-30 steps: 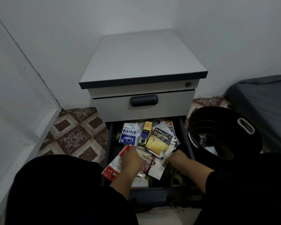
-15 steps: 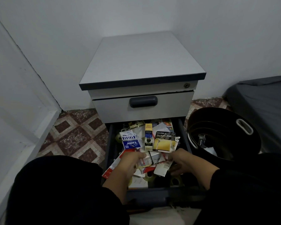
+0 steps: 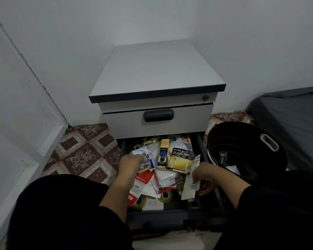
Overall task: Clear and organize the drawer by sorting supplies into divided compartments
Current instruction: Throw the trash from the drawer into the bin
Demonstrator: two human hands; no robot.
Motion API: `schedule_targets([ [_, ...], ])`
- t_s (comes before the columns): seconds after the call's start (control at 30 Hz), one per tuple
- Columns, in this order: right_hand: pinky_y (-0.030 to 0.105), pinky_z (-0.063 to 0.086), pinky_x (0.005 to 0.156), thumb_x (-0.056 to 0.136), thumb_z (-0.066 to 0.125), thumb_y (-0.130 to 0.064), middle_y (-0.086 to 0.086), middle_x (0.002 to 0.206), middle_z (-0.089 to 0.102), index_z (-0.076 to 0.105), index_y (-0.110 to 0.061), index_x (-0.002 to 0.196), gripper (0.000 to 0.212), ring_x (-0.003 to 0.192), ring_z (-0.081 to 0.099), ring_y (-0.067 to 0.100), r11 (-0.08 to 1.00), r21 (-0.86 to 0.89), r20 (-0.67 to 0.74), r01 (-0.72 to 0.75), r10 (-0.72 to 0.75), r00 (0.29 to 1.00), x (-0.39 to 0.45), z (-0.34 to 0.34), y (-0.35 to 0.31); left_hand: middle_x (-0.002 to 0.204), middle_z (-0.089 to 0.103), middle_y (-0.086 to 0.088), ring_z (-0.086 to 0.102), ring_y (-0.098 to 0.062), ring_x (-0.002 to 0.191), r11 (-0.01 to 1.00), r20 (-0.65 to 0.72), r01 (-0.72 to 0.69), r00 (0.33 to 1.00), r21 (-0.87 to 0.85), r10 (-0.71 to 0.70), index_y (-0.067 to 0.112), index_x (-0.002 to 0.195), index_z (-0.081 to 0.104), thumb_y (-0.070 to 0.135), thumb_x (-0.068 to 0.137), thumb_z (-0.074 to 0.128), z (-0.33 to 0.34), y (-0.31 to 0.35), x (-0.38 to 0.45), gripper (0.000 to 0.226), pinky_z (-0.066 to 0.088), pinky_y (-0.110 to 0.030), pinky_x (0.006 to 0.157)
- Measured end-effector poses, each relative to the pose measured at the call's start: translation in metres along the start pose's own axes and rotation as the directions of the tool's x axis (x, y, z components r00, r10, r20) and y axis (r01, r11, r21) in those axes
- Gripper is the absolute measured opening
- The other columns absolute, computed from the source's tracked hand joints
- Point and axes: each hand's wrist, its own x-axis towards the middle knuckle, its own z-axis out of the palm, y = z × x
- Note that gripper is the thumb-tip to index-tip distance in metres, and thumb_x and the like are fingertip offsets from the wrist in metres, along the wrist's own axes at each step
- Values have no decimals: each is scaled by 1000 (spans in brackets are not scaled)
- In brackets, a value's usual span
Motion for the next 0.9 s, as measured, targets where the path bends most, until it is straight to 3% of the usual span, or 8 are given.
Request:
schedule_targets([
  [0.13, 40, 54, 59, 96, 42, 0, 18, 86, 61, 46, 1, 112, 17, 67, 61, 27, 1000, -31, 21, 2, -1, 1000, -9, -10, -3, 83, 65, -19, 65, -31, 72, 985, -36, 49, 998, -163, -55, 0, 83, 61, 8, 85, 69, -1, -12, 20, 12, 55, -38, 69],
  [0.3, 35, 53, 59, 93, 47, -4, 24, 104, 64, 52, 2, 114, 22, 78, 62, 32, 985, -159, -70, 61, -73, 995, -13, -24, -8, 83, 70, -23, 69, -34, 73, 998, -116, 55, 991, -37, -59, 0, 76, 65, 13, 82, 74, 9, -27, 31, 17, 57, -49, 79],
  [0.37, 32, 51, 56, 93, 46, -5, 23, 99, 63, 53, 2, 109, 18, 76, 61, 32, 982, -171, -105, 76, -95, 990, -13, -28, -10, 73, 71, -21, 70, -36, 68, 999, -135, 11, 991, 33, -7, 2, 72, 65, 13, 77, 76, 8, -29, 32, 17, 57, -56, 74],
  [0.47, 33, 50, 57, 93, 44, -4, 22, 104, 59, 50, 0, 115, 23, 82, 60, 32, 985, -146, -140, 89, -110, 984, -9, -33, -12, 78, 68, -18, 67, -32, 64, 999, -181, -51, 982, -4, 49, 1, 90, 61, 5, 79, 73, 4, -23, 23, 17, 58, -50, 69],
  [0.53, 37, 53, 64, 93, 45, -3, 23, 114, 58, 50, 0, 121, 29, 92, 60, 35, 988, -118, -147, 104, -121, 982, -6, -37, -12, 91, 62, -16, 64, -28, 66, 990, -192, -69, 980, -121, 45, 6, 113, 51, -2, 80, 70, 2, -18, 21, 39, 57, -41, 64],
  [0.63, 36, 54, 62, 92, 49, -2, 23, 115, 59, 51, -1, 124, 33, 96, 61, 35, 988, -70, -158, 141, -150, 976, -6, -45, -11, 91, 66, -23, 65, -30, 65, 950, -156, -114, 985, -289, 71, -3, 109, 62, -1, 82, 67, 1, -9, 16, 28, 55, -40, 63],
  [0.73, 28, 47, 51, 89, 55, 1, 19, 99, 61, 56, 0, 118, 29, 78, 58, 29, 979, -4, -177, 205, -202, 963, -10, -57, -9, 81, 69, -17, 64, -29, 66, 910, -181, -190, 975, -369, 130, 7, 91, 70, 4, 87, 64, 5, 4, -3, 8, 54, -35, 62],
  [0.9, 31, 42, 56, 86, 51, 7, 22, 81, 55, 61, 10, 100, 18, 65, 50, 28, 954, 108, -266, 281, -245, 932, -18, -84, -5, 94, 69, -15, 68, -28, 81, 884, -47, -174, 984, -434, 170, 6, 106, 62, 12, 90, 62, 24, 14, -30, 17, 56, -41, 75],
])
